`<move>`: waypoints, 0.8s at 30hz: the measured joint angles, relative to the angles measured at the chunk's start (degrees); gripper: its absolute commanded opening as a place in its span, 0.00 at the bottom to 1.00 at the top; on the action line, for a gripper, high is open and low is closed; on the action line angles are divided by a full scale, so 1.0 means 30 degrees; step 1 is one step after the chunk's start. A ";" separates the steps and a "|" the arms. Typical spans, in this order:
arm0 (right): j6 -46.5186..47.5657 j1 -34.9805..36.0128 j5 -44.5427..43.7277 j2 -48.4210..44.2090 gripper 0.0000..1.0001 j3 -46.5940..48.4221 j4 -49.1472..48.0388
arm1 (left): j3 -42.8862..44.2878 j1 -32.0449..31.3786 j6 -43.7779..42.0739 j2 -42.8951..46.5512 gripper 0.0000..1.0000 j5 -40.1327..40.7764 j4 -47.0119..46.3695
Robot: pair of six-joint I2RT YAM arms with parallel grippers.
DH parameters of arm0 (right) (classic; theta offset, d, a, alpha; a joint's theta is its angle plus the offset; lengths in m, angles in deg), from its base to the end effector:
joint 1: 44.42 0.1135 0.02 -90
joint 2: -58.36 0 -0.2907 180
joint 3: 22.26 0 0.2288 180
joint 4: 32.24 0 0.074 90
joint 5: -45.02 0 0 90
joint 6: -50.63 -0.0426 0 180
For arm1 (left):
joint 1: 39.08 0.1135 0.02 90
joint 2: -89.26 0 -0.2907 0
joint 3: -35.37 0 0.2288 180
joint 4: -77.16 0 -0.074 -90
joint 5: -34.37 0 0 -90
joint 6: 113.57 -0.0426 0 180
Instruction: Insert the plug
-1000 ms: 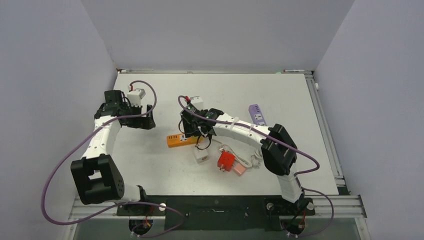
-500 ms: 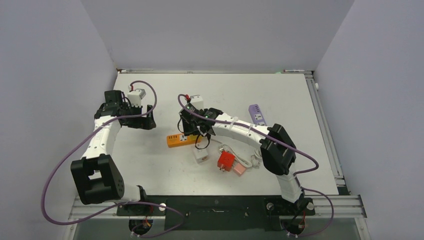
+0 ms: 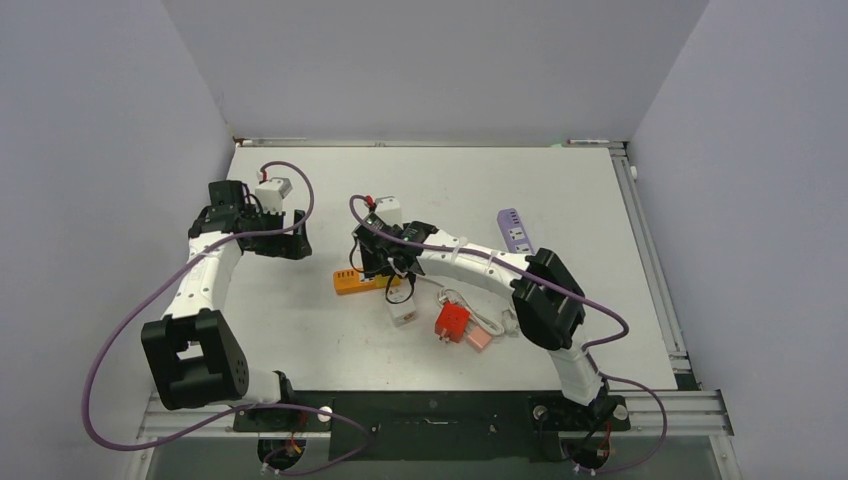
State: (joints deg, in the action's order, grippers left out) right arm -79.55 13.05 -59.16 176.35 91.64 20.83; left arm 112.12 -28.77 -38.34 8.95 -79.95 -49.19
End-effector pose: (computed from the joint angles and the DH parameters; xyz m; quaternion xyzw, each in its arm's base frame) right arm 0.2493 0.3714 0.2570 -0.1086 0.9463 0.1332 0.2738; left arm 0.2595 0.0294 0.2910 0.0959 0.9348 -0.1373 0.3132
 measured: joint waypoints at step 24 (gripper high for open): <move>-0.0423 0.0248 -0.1239 0.0648 0.05 0.1115 0.0255 | -0.0291 0.0000 -0.0408 0.0561 0.96 0.0007 0.0124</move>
State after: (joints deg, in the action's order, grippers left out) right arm -80.82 13.79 -62.87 178.30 94.99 21.59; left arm 111.24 -28.77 -39.56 10.63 -79.93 -48.82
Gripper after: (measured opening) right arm 0.602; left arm 0.963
